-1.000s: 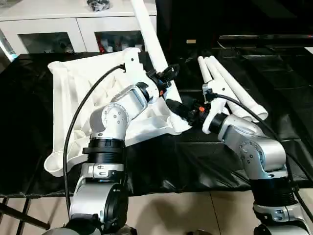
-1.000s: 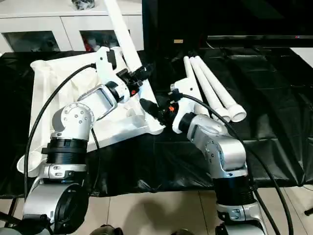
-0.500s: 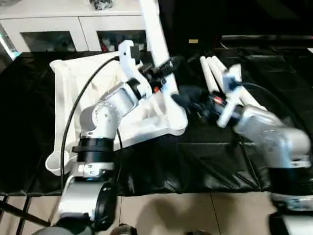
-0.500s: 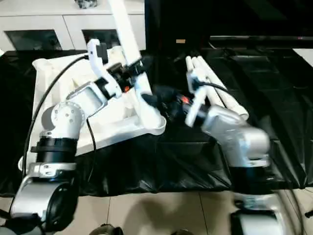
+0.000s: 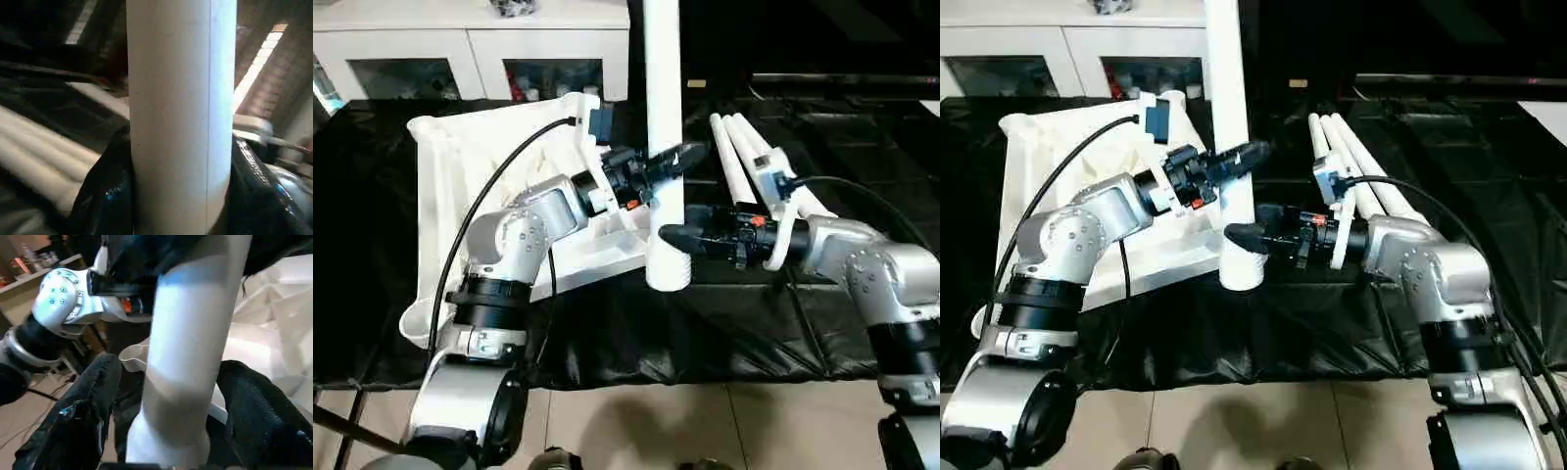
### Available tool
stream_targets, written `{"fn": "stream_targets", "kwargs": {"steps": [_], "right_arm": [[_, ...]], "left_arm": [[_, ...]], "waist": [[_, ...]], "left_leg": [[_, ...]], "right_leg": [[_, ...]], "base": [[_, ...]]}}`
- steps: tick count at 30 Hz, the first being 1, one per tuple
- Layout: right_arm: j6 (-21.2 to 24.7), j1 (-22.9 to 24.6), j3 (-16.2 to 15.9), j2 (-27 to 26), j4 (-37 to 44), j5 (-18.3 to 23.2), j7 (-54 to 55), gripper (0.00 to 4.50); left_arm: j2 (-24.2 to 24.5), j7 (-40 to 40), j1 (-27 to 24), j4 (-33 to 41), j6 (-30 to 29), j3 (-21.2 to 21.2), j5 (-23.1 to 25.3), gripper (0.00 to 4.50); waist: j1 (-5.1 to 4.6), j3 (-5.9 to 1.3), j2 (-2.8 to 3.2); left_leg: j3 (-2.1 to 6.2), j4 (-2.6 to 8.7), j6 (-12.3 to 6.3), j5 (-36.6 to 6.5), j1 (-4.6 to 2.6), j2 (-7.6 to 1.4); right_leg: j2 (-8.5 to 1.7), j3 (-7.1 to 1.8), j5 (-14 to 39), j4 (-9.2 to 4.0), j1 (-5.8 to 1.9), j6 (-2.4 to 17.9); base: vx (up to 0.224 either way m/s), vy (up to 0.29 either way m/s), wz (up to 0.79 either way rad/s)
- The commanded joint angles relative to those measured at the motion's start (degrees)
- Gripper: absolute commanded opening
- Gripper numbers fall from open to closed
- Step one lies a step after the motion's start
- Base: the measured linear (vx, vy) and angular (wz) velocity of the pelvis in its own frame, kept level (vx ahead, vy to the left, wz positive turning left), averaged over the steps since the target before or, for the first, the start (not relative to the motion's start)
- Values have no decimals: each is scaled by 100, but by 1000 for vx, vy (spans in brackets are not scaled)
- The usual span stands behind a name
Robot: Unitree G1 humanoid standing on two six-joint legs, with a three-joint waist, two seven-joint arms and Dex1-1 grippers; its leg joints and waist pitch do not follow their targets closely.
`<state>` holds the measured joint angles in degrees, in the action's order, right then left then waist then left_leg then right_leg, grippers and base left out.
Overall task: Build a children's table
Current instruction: Pick table leg
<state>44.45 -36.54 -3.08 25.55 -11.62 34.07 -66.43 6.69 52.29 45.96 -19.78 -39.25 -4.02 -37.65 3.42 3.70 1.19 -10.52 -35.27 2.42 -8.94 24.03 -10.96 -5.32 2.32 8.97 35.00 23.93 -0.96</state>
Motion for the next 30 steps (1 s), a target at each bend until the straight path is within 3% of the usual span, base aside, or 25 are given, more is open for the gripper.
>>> {"fn": "stream_targets", "kwargs": {"steps": [1,2,6,14,18,22,23,27,28,29,30], "right_arm": [[1,-105,-122,52,-65,23,-241,318],[1,-105,-122,52,-65,23,-241,318],[86,-113,-222,68,-80,98,-435,306],[140,-49,-330,61,-11,98,-610,224],[143,-46,-299,26,-34,116,-541,192],[92,21,-160,-67,64,121,-315,188],[25,53,-114,-117,124,83,-175,188],[-153,157,-8,-269,341,-39,243,187],[-265,215,29,-382,442,-196,629,187],[-315,238,38,-428,481,-263,780,187],[-355,261,61,-498,512,-339,1010,187]], "left_arm": [[42,540,59,255,-171,122,-319,190],[42,540,59,255,-171,122,-319,190],[-14,743,16,325,-273,133,-489,190],[-139,682,111,142,-220,33,-469,190],[-150,659,147,88,-243,-11,-477,190],[-127,543,149,104,-156,23,-330,189],[-166,418,174,55,-107,-25,-301,245],[-255,-343,212,-70,580,-40,276,263],[-321,-1274,277,-293,1009,-28,841,264],[-344,-1655,311,-394,1119,-41,1033,264],[-336,-2030,327,-470,1207,-17,1260,264]], "waist": [[27,-481,-123],[39,-489,-149],[49,-485,-136],[44,-470,-135],[48,-482,-138],[51,-489,-132],[52,-492,-116],[45,-488,-125],[55,-493,-128],[39,-478,-125],[49,-490,-116]], "left_leg": [[15,397,-182,-1069,-188,-135],[14,392,-225,-1005,-191,-139],[3,381,-299,-995,-201,-142],[18,399,-179,-1169,-198,-141],[22,395,-193,-1075,-199,-146],[20,389,-218,-1026,-197,-142],[22,390,-222,-1015,-195,-142],[24,394,-139,-1114,-223,-155],[33,407,-130,-1083,-197,-143],[30,410,-86,-1117,-203,-158],[35,402,-41,-1140,-210,-140]], "right_leg": [[-208,-117,1474,-399,-279,1307],[-215,-114,1361,-374,-292,1375],[-208,-114,1284,-371,-291,1449],[-211,-116,1675,-416,-291,1290],[-213,-116,1553,-398,-292,1310],[-209,-112,1452,-387,-296,1347],[-209,-111,1393,-379,-296,1369],[-210,-120,1449,-417,-283,1288],[-217,-111,1487,-402,-312,1255],[-204,-127,1536,-425,-272,1150],[-213,-116,1609,-424,-293,1106]], "base": [[0,0,0],[0,0,0],[0,0,0],[0,0,0],[0,0,0],[0,0,0],[0,0,0],[0,0,0],[0,0,0],[0,0,0],[0,0,0]]}}
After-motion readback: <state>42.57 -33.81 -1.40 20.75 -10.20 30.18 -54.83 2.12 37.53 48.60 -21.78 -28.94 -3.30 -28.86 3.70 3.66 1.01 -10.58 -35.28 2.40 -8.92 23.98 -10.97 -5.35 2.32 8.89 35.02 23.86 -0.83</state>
